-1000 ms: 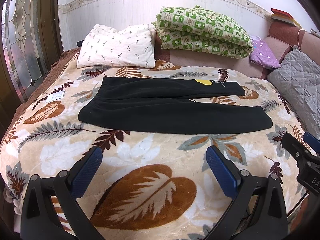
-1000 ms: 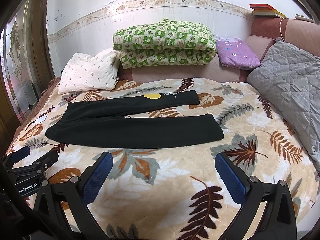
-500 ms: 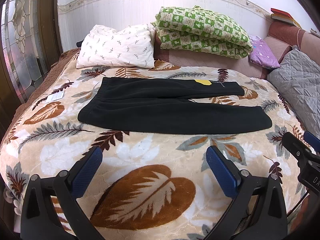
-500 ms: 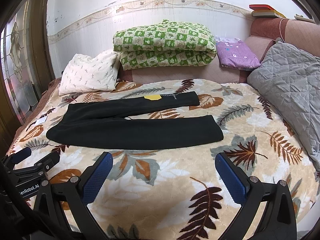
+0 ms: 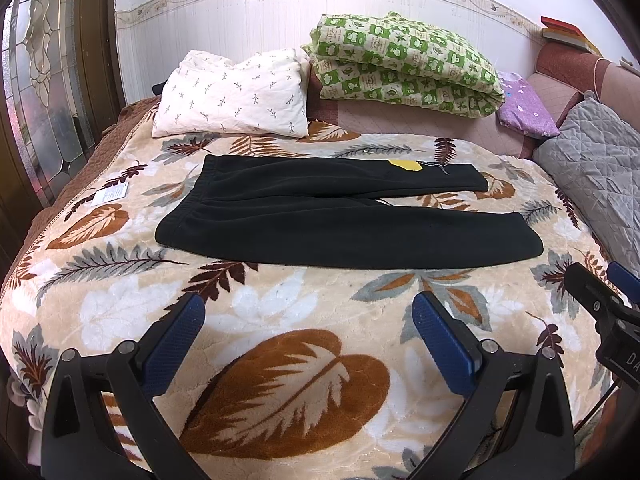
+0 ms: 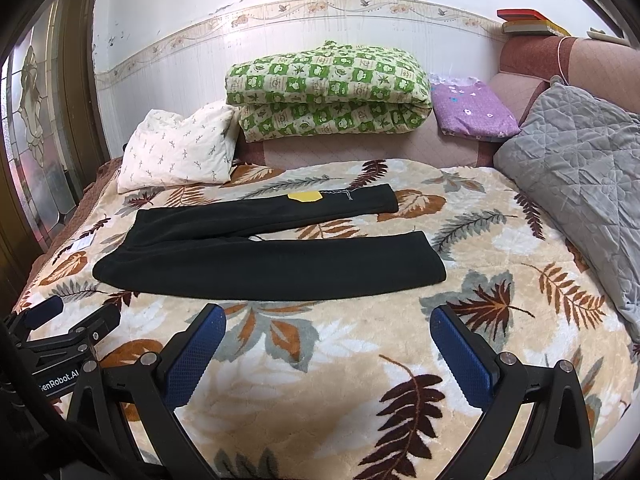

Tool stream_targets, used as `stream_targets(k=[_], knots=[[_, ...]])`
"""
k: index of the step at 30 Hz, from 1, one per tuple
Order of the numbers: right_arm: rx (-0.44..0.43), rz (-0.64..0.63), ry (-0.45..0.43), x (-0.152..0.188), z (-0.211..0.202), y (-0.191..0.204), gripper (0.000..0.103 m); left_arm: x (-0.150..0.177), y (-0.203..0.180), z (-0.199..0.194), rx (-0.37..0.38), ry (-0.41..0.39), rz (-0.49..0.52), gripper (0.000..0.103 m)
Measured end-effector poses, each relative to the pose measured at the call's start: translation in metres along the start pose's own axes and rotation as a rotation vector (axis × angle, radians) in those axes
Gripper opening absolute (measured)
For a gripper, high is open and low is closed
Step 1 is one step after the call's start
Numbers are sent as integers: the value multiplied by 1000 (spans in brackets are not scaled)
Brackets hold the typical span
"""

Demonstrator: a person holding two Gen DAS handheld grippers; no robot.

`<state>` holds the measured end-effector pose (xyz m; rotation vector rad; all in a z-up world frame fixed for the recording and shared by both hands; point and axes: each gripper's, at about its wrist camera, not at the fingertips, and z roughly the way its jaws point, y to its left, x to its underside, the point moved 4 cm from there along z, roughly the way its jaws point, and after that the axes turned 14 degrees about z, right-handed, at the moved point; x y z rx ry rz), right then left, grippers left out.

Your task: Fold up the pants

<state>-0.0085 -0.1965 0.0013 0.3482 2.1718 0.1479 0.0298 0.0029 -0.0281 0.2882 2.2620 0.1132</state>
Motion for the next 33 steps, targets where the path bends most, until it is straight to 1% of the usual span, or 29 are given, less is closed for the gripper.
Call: stream_targets(k=[22,28,33], knots=[[-3,-9,4,-5,4,2,102,0,-1,-1,4,7,6,103],[-10,-23,10,-30,15,-7,102,-14,3,-2,19,14,11,103],[-10,-17,39,-58,35,-22,102,-39,11,14,39,27,2,103]])
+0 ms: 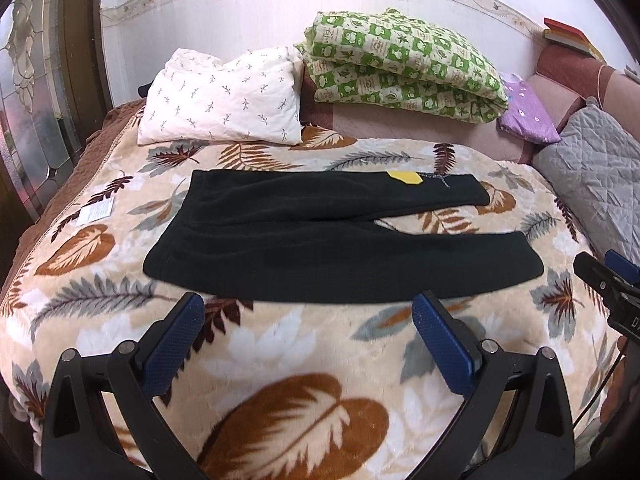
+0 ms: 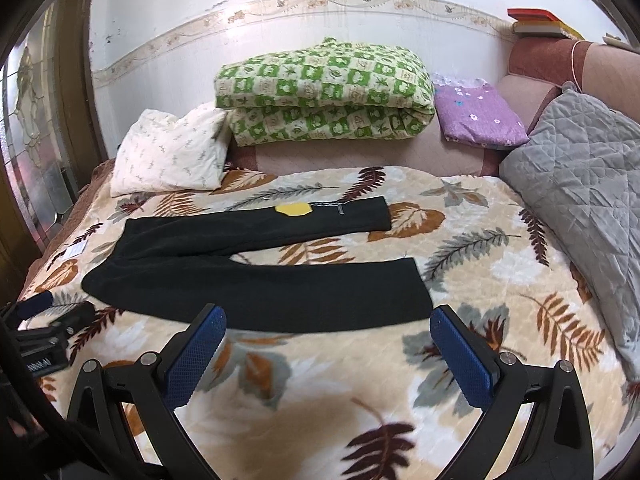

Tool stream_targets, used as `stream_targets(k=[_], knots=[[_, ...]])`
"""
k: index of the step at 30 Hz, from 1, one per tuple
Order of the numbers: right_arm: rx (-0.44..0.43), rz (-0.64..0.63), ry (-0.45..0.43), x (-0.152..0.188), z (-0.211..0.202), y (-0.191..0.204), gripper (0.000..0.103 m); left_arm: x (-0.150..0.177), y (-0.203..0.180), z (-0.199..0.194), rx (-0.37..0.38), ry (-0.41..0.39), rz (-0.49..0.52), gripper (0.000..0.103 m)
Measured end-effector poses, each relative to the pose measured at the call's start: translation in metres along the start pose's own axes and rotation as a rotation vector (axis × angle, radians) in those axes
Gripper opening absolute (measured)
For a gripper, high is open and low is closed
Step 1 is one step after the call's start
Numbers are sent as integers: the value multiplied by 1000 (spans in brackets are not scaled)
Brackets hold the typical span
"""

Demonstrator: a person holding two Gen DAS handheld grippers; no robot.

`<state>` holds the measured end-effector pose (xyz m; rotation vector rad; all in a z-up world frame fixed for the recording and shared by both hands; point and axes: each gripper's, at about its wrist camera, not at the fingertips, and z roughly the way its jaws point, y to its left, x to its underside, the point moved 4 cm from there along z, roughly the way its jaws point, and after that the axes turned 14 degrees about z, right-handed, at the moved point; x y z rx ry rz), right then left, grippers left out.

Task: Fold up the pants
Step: 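Lower both tools onto the black pants near the waistband and leg ends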

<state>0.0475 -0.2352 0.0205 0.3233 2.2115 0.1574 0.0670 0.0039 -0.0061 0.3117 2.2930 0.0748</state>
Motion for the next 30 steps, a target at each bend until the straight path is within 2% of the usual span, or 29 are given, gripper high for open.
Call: stream_targets(k=[5,10,15,19,28,30], knots=[[13,-7,23,-20,21,-11,102,-22,8,19,33,26,-7,103],[-12,4,94,-47,53,-24,102,-49,26,48,79,94,-9,103],[8,-11,110,-73,81,-32,102,-70,45,77,71,120,-39,103],[-5,-6,139,-90,106,-34,102,-84,49,102,92,146,-41,103],[-34,24,228,-123,168,-43,99,-128,40,172,197,241,43,103],[-22,8,235,-129,181,-46,99,-135,44,189,196,268,62,103]])
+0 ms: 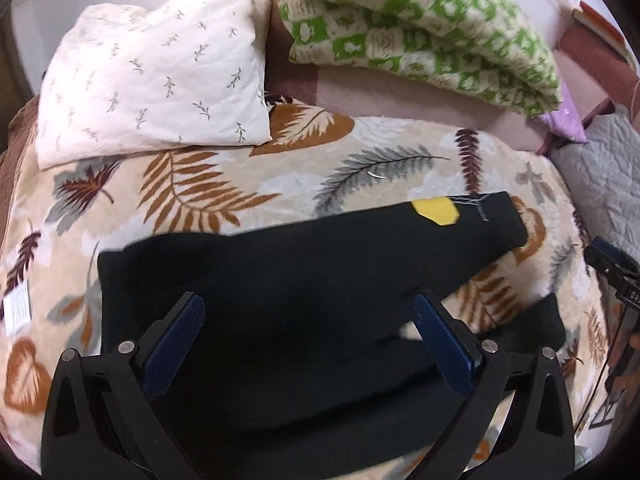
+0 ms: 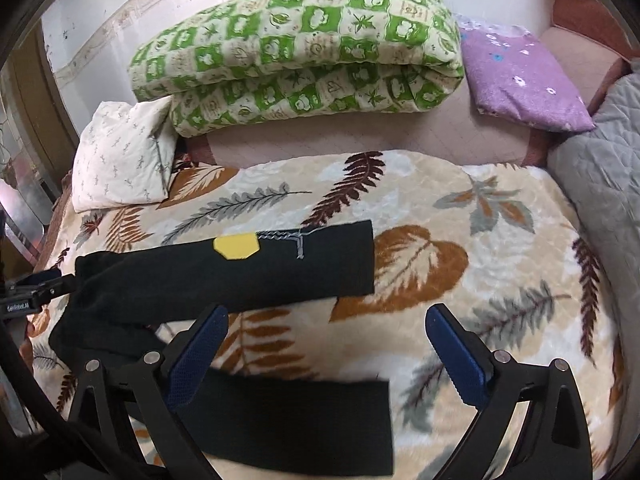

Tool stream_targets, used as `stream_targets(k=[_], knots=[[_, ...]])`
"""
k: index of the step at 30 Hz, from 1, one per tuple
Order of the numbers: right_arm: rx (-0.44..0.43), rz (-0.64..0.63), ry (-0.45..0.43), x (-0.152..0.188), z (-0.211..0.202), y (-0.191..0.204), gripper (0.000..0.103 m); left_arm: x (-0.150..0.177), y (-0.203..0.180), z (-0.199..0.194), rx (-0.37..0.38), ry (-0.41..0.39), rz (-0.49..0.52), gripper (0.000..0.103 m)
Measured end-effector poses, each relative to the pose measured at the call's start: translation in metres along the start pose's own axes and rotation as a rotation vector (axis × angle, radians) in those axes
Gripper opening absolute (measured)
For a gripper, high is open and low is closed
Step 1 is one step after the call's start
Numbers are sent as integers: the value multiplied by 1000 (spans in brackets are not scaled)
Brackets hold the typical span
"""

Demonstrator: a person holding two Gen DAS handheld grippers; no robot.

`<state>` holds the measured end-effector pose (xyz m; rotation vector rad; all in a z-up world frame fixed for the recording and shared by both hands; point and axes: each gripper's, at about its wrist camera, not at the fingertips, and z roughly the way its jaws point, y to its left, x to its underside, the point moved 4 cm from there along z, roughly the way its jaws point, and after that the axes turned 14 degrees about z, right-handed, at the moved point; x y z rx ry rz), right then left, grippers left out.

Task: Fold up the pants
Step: 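Lower both tools onto the black pants near the waistband and leg ends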

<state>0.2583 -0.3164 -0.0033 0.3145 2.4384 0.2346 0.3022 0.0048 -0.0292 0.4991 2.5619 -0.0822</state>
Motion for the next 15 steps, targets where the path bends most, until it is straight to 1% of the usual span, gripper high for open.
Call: stream_targets(k=[2,4,6,8,10,12,13,15], knots=[[6,-10,18,-7,13,-3,99,-8,16,8,-6,12,-3,103],[15,-21,31,-11,26,-4,99,-10,34,11,-15,12,-27,103],[14,-23,43,-13,36,-5,99,-7,56,16,-24,22,-78,103],[8,-22,63,-14,51,-3,97,-4,65,22,-13,29,-107,103],[1,-21,79,-14,63,-1,97,-1,67,31,15,35,-133,103],[-3,-24,93,-14,73,2,96,-3,60,41,47,49,-117,103],[-4,-30,98,-15,77,4,96,-6,56,47,41,58,-90,103],[3,-41,106,-17,86,6,96,-12,54,55,6,90,-44,103]])
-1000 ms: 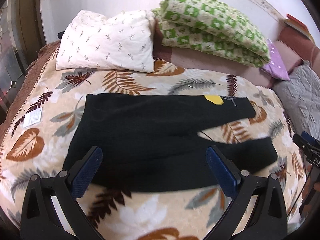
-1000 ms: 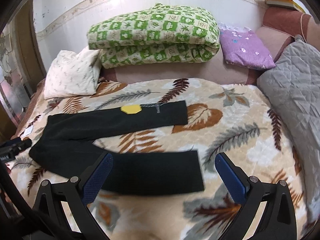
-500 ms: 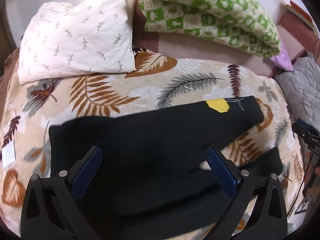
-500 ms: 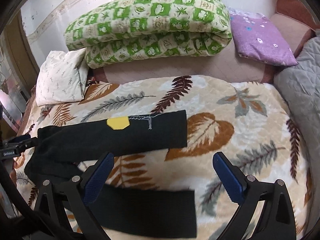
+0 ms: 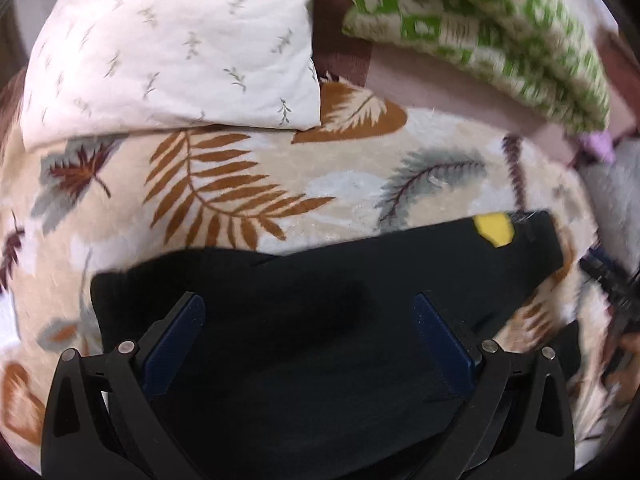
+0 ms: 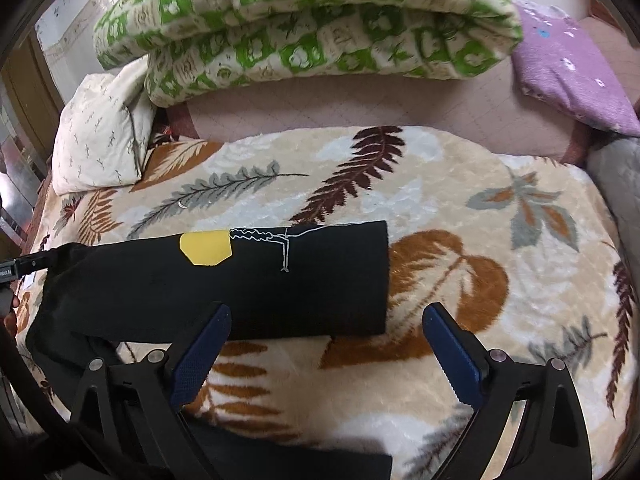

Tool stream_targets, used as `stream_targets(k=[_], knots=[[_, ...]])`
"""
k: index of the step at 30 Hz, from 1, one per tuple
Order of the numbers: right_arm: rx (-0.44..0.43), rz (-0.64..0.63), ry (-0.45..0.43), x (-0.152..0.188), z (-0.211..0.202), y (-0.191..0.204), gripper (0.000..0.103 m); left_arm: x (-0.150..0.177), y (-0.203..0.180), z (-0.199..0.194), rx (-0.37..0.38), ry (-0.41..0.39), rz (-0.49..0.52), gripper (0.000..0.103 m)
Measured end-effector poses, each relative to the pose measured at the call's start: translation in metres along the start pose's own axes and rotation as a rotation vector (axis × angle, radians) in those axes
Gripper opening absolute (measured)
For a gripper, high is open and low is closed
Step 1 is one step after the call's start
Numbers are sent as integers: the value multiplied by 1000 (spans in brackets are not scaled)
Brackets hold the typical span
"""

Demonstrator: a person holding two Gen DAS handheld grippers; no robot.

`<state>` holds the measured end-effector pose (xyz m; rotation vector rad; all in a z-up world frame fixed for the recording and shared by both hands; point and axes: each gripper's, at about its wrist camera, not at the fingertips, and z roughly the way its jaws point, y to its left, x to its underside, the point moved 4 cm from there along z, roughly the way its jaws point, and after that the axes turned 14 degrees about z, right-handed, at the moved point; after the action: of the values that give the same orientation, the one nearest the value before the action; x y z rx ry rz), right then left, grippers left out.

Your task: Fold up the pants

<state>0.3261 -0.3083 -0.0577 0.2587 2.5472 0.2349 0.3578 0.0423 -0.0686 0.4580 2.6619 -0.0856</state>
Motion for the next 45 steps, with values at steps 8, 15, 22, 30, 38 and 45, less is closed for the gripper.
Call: stream_targets(k=[8,15,22,30,38,45], knots=[[38,-4,10,-19,26,-8,96,-4,71,-13,-68,19,-59,103],[49,8,14,-32,40,-11,96,37,134,-6,-102,70,-182,103],[66,10,36,-32,52,-12,95,49,142,8,-63,75,-236,100],[72,-5,53,-31,60,-9,92,44,130,28,-25,84,-232,66],[69,18,63,-41,65,-16,83,44,131,26,-22,50,-229,34],[46,74,101,-54,76,-27,70,45,134,22,-17,47,-220,32]])
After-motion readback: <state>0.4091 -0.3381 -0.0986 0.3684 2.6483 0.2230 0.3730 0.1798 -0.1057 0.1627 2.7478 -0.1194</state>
